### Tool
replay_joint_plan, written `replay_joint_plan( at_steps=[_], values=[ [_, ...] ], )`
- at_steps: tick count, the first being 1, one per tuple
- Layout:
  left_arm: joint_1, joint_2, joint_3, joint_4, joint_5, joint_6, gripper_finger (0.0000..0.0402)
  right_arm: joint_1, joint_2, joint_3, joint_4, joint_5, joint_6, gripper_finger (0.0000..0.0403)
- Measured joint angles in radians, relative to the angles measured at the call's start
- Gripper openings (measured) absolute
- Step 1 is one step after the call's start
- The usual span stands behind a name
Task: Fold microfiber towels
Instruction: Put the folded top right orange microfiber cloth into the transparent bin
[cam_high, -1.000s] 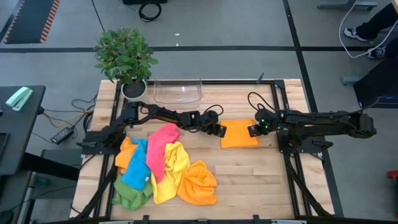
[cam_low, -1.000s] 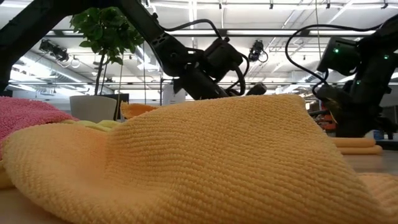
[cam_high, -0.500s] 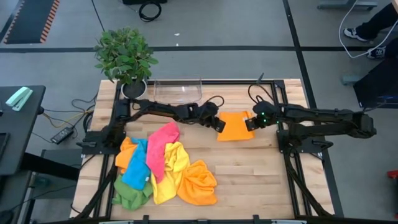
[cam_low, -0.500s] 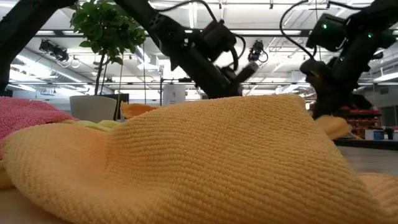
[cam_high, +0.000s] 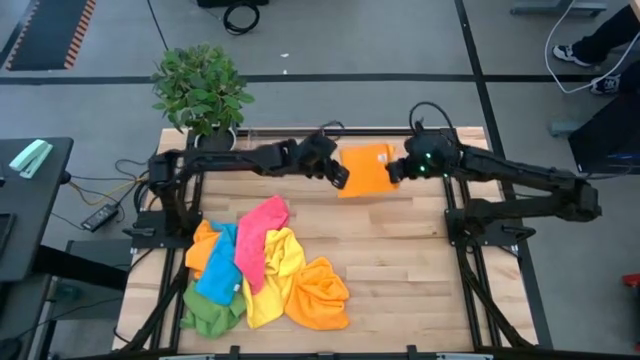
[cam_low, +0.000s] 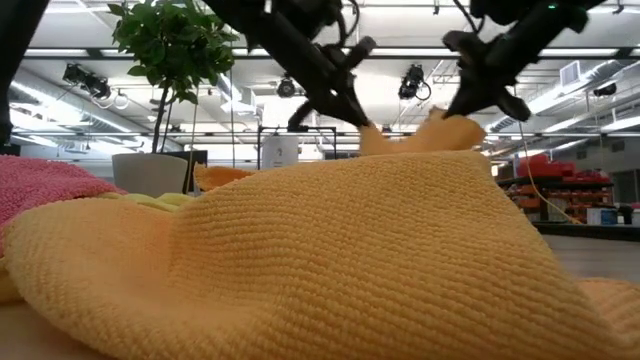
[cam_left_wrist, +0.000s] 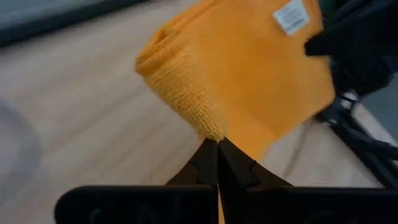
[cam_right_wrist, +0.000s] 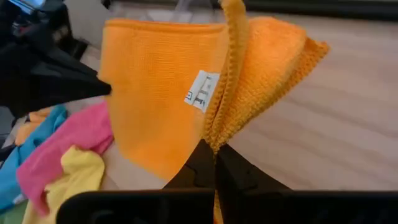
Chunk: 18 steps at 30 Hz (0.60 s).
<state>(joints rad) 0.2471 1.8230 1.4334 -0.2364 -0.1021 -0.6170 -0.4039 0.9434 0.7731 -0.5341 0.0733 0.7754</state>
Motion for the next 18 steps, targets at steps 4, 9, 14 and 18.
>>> replay_joint_plan(
  at_steps=[4, 9, 14, 18],
  values=[
    [0.037, -0.080, 0.002, -0.101, -0.040, 0.035, 0.0004, -0.007, 0.147, 0.085, 0.085, -0.014, -0.050, 0.0002],
    [0.089, -0.144, 0.001, -0.263, -0.114, 0.080, 0.0003, -0.014, 0.390, 0.267, 0.137, -0.027, -0.126, 0.0002],
    [0.156, -0.182, 0.001, -0.444, -0.201, 0.110, 0.0004, -0.045, 0.618, 0.486, 0.141, -0.022, -0.211, 0.0002],
    [0.209, -0.191, 0.002, -0.505, -0.246, 0.141, 0.0004, -0.063, 0.769, 0.651, 0.141, -0.030, -0.252, 0.0002]
  ],
)
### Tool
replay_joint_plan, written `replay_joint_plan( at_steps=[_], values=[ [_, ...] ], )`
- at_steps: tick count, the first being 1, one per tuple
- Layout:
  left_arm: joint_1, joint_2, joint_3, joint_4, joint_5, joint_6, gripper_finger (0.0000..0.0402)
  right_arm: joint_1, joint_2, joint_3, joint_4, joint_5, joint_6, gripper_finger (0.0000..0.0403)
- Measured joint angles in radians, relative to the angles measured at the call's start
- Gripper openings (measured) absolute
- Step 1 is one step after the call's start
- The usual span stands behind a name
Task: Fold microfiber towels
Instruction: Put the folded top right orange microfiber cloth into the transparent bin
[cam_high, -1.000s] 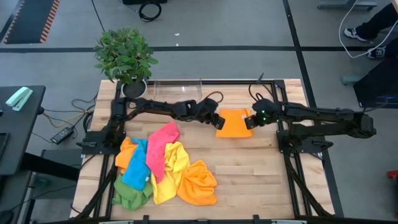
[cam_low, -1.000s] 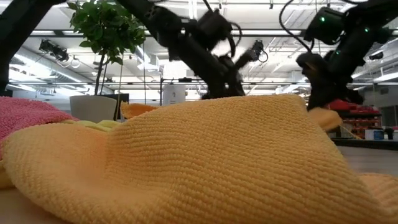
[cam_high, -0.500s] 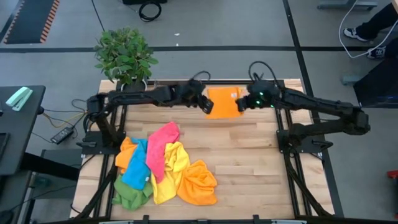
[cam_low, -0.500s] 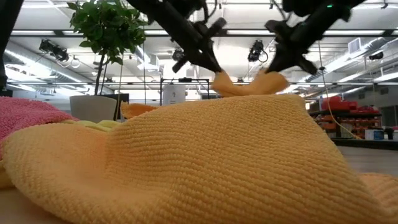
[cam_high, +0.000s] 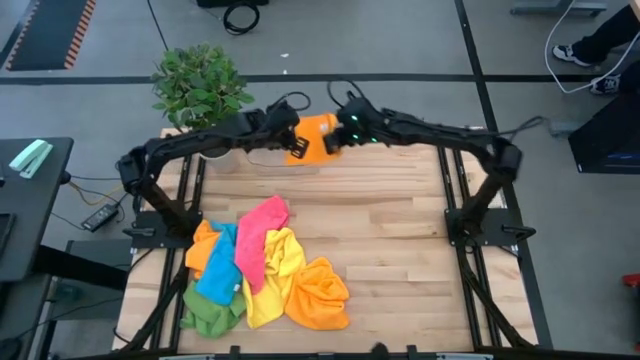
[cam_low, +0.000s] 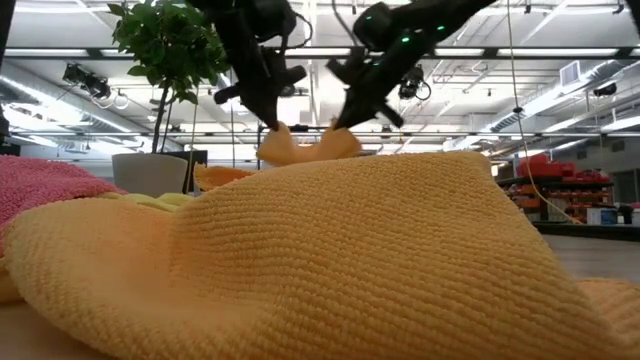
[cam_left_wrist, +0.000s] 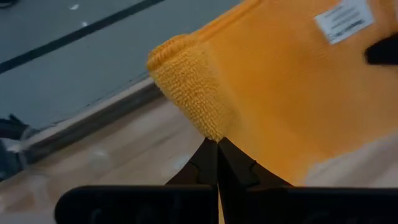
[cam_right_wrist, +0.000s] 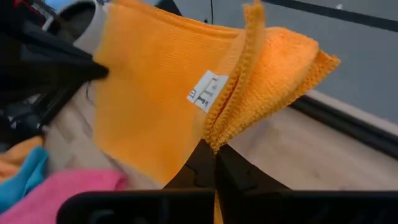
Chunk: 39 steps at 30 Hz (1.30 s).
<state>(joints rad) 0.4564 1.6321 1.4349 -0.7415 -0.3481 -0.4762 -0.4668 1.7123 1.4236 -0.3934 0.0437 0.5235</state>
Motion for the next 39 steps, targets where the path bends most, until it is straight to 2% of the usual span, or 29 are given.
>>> replay_joint_plan(
  at_steps=[6, 12, 17, 29, 33, 39],
  values=[
    [0.086, 0.010, -0.003, -0.102, -0.028, 0.047, 0.0003, -0.012, 0.180, 0.186, -0.018, -0.039, -0.001, 0.0002],
    [0.163, 0.010, -0.003, -0.177, -0.041, 0.054, 0.0004, -0.013, 0.304, 0.280, -0.029, -0.061, 0.008, 0.0002],
    [0.188, 0.035, -0.003, -0.191, -0.041, 0.054, 0.0006, -0.014, 0.366, 0.313, -0.031, -0.060, 0.007, 0.0002],
    [0.191, 0.121, -0.003, -0.204, -0.041, 0.070, 0.0015, -0.024, 0.405, 0.315, -0.062, -0.060, -0.005, 0.0003],
    [0.190, 0.121, -0.003, -0.205, -0.040, 0.055, 0.0033, -0.024, 0.405, 0.315, -0.064, -0.060, -0.012, 0.0026],
    [0.190, 0.120, -0.003, -0.208, -0.041, 0.043, 0.0077, -0.024, 0.405, 0.315, -0.077, -0.060, 0.002, 0.0086]
  ],
)
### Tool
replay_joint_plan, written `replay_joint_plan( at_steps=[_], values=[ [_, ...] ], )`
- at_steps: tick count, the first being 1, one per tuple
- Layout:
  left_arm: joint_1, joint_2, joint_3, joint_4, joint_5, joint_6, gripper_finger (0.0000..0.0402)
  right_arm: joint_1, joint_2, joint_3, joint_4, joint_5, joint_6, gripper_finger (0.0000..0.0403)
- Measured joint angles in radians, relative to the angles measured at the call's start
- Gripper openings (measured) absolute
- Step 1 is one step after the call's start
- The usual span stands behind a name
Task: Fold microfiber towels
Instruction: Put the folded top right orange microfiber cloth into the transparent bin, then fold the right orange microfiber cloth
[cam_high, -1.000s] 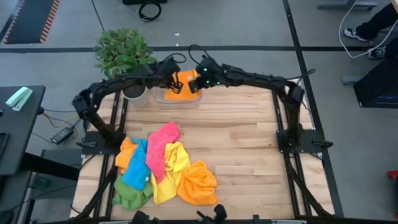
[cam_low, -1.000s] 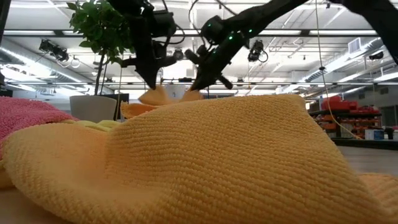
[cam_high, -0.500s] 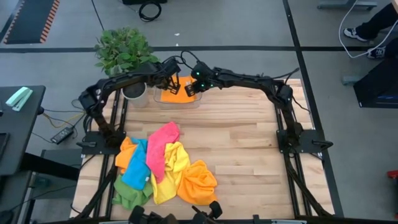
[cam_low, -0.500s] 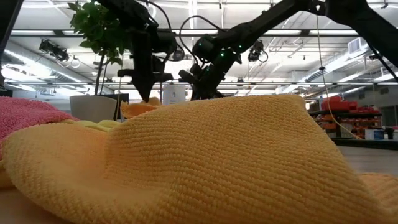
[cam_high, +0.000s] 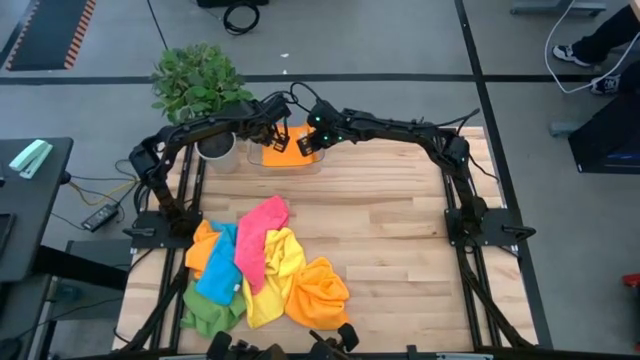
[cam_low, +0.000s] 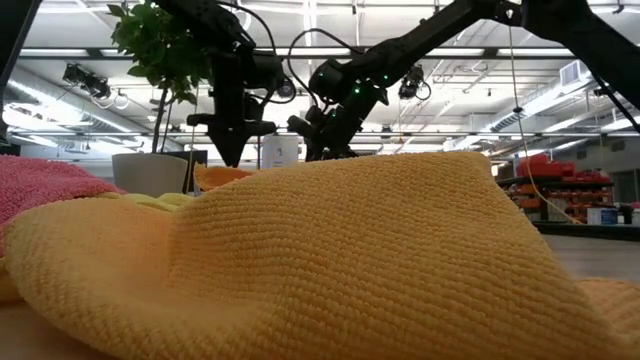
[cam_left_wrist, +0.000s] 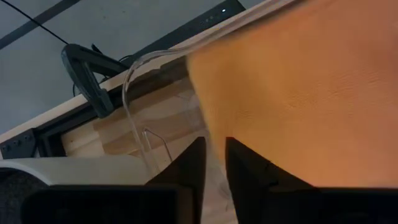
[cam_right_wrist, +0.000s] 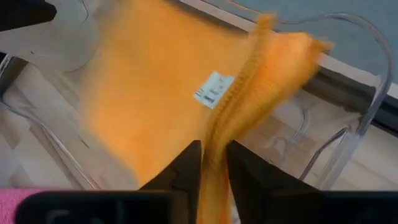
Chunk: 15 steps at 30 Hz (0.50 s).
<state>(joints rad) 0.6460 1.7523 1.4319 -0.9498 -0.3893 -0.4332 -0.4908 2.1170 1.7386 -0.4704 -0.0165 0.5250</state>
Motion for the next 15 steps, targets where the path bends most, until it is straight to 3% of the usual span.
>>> replay_joint_plan(
  at_steps=[9, 15],
  values=[
    [0.000, -0.025, 0.001, -0.005, 0.000, 0.000, 0.0148, -0.006, -0.031, 0.000, -0.014, 0.001, -0.005, 0.0140],
    [0.000, -0.094, 0.001, 0.011, 0.000, 0.005, 0.0166, -0.031, -0.096, 0.000, -0.028, 0.004, -0.025, 0.0149]
  ],
)
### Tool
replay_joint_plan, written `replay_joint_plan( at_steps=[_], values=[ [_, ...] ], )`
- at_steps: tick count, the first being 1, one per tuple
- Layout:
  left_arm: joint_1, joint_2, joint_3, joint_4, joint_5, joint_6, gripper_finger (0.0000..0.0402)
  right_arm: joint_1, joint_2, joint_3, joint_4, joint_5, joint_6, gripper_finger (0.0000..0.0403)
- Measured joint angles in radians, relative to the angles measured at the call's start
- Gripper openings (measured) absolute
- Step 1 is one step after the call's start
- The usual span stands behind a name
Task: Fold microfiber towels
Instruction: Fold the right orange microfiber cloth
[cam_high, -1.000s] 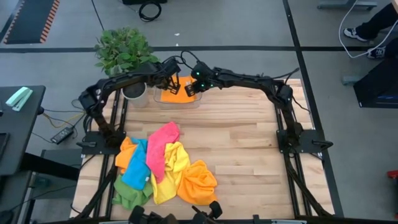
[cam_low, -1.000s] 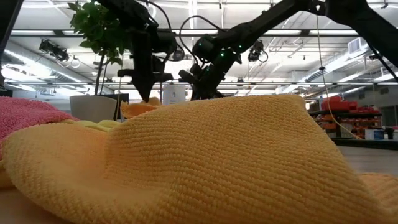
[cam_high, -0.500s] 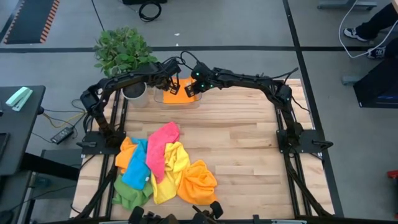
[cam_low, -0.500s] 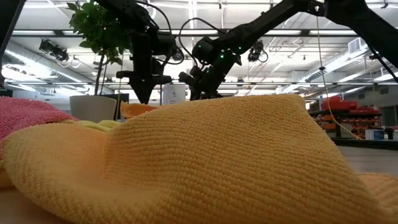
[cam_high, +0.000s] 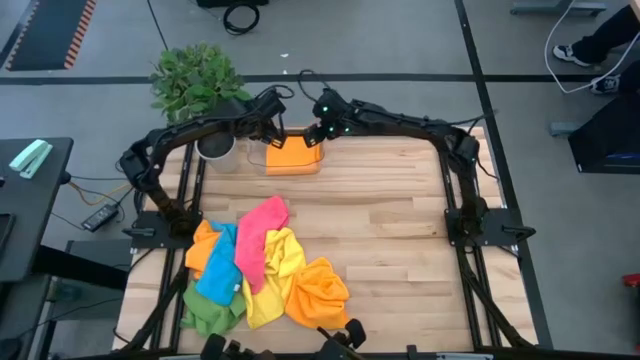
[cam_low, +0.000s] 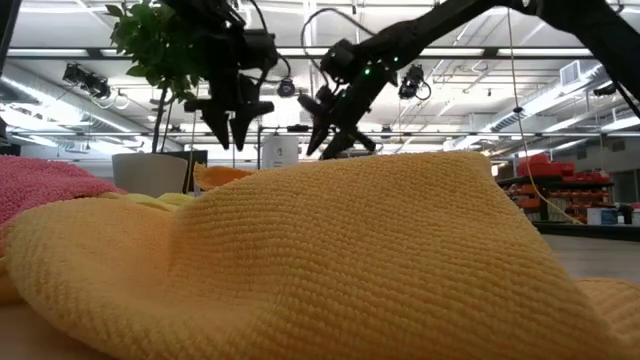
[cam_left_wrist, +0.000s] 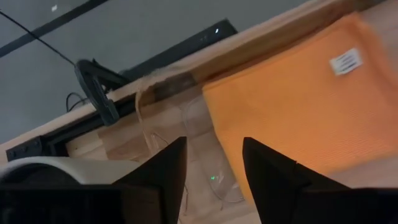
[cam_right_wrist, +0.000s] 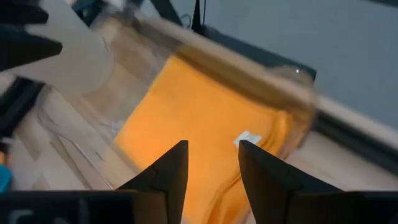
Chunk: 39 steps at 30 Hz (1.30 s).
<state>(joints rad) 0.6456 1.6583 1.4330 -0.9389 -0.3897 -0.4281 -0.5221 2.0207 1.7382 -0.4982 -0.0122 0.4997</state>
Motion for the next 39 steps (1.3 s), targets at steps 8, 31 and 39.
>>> replay_joint_plan(
  at_steps=[8, 31, 39],
  values=[
    [-0.076, -0.082, 0.002, 0.042, 0.102, 0.098, 0.0148, -0.009, -0.192, 0.000, -0.168, 0.012, -0.098, 0.0148],
    [-0.748, -0.193, -0.002, -0.157, 0.477, 0.298, 0.0132, 0.615, -0.480, -0.268, -0.365, -0.011, -0.042, 0.0149],
    [-0.847, -0.189, -0.104, -0.110, 0.470, 0.336, 0.0114, 0.877, -0.441, -0.553, -0.011, -0.007, -0.143, 0.0143]
  ],
)
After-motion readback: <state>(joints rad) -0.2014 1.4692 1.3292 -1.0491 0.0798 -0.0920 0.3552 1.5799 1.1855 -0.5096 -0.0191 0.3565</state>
